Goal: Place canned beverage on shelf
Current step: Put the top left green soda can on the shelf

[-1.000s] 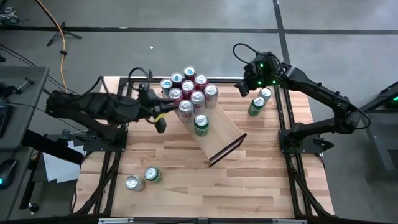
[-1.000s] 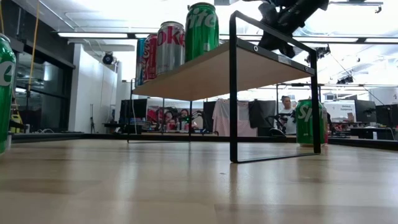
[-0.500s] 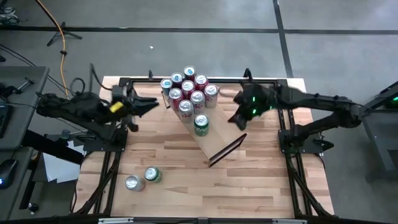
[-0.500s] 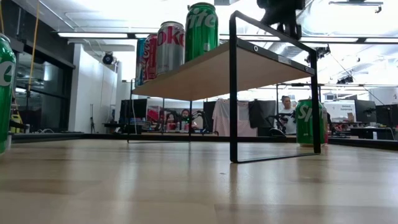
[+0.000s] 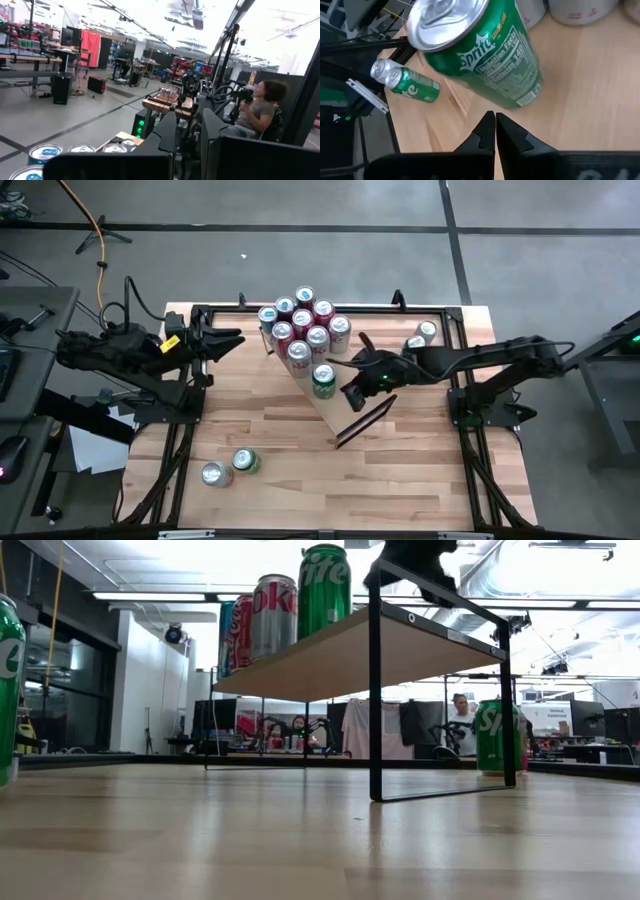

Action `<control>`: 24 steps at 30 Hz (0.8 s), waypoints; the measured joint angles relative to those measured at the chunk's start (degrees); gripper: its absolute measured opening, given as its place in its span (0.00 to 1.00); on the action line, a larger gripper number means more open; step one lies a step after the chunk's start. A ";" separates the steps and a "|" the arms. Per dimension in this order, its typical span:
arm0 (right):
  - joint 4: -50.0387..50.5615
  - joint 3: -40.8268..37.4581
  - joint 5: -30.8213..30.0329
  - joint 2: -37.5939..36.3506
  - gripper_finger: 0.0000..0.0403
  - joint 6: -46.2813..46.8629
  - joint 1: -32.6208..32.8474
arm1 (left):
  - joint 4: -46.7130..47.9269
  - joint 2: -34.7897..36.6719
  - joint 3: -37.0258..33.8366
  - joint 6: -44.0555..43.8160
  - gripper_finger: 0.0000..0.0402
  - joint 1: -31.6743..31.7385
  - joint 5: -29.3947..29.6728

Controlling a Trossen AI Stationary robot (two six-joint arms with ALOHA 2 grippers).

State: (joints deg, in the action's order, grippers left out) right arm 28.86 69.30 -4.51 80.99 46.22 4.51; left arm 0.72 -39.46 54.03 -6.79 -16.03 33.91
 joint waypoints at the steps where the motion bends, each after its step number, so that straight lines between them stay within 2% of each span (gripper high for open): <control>1: -0.27 0.00 0.01 0.50 0.00 -0.11 0.00 | 0.05 -0.05 0.00 -0.01 0.00 0.00 -0.01; 17: -10.24 -0.04 0.59 4.56 0.00 -2.73 -1.34 | 0.85 -0.15 0.01 -0.54 0.00 0.00 1.55; 24: -10.67 -0.04 0.58 5.27 0.00 -3.55 -2.57 | 1.12 -0.28 0.01 -0.59 0.00 -0.01 2.37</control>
State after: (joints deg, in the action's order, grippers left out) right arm 18.19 69.25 -3.93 86.26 42.67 1.94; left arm 1.84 -39.75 54.04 -7.38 -16.04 36.28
